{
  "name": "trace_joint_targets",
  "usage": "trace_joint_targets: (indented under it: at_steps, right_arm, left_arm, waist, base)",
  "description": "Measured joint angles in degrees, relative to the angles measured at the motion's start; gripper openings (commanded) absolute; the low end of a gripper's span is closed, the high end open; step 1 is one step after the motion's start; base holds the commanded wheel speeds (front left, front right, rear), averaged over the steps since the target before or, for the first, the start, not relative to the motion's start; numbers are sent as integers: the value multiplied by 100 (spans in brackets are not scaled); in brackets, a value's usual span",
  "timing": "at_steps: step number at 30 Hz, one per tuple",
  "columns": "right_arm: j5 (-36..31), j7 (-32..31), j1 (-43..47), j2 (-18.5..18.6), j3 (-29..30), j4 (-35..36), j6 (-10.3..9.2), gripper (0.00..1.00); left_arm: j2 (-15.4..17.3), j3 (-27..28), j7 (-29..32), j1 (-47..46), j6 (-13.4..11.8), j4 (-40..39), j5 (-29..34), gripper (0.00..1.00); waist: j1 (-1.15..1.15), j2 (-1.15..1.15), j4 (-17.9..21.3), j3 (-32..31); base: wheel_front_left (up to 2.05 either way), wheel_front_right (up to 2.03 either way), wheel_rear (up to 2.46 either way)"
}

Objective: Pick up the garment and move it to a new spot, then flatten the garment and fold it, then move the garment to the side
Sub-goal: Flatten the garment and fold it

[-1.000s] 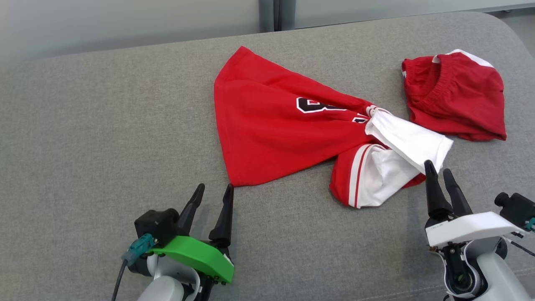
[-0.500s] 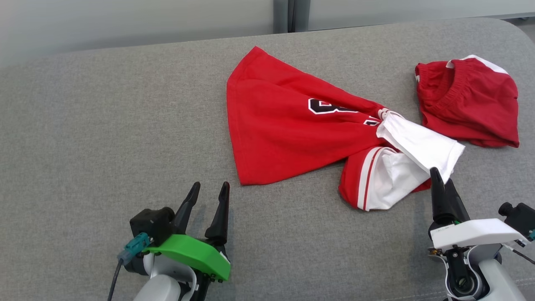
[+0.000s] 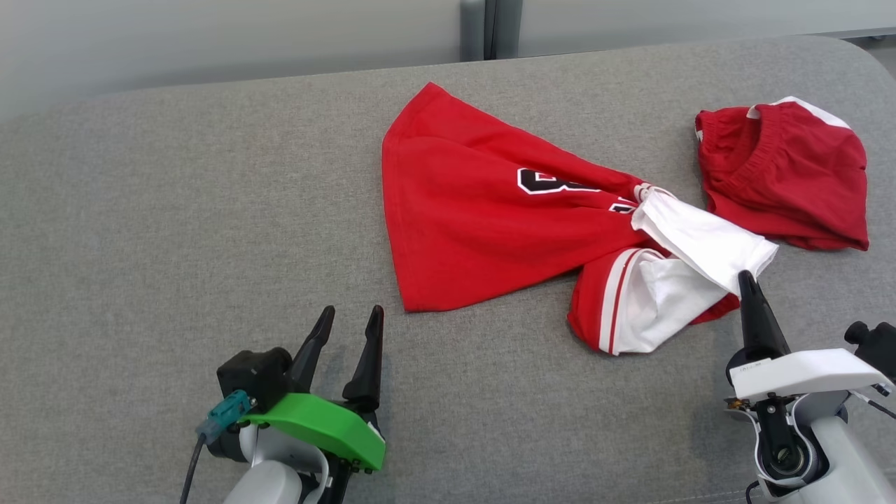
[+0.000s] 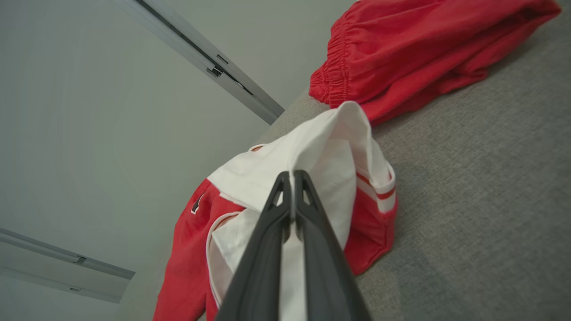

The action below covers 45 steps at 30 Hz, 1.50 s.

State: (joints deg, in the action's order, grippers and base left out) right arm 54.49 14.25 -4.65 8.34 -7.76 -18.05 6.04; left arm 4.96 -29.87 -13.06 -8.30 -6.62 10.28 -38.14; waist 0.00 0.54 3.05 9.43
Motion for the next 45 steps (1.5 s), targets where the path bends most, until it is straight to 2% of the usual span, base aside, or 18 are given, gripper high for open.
trace_joint_targets:
  at_steps: [9,16,28,35,41,42,43,44,45]
  right_arm:
    - [-8,1,-160,90,31,-5,49,0]
    - [-91,8,-226,308,224,260,51,0]
    - [-116,9,-339,176,-18,379,53,0]
    - [-116,9,-393,168,-16,380,60,0]
    - [-116,9,-449,170,-18,390,77,0]
    - [-116,9,-449,169,-19,390,77,0]
    - [-116,9,-449,170,-18,390,79,0]
    - [-116,9,-449,171,-16,390,100,0]
    - [-116,9,-450,171,-14,390,101,0]
  left_arm:
    - [-8,57,51,25,0,120,-141,100]
    - [-85,-62,494,40,7,530,-493,100]
    - [-176,-221,849,-803,12,1360,-305,100]
    - [-186,-244,828,-1073,12,1731,-218,100]
    - [-203,-522,746,-1352,66,2094,25,100]
    - [-207,-549,744,-1373,88,2121,34,93]
    - [-209,-556,719,-1394,130,2150,34,49]
    - [-211,-555,656,-1410,158,2171,34,27]
    - [-213,-555,590,-1423,177,2189,34,0]
  waist:
    - [0,0,35,-85]
    - [0,0,200,-98]
    - [0,0,511,143]
    - [0,0,646,293]
    - [0,0,717,379]
    - [0,0,721,383]
    - [0,0,724,388]
    - [0,0,727,392]
    - [0,0,727,395]
  base:
    - [0,0,0]
    - [0,0,0]
    - [0,0,0]
    - [0,0,0]
    - [0,0,0]
    - [0,0,0]
    - [0,0,0]
    - [0,0,0]
    - [0,0,0]
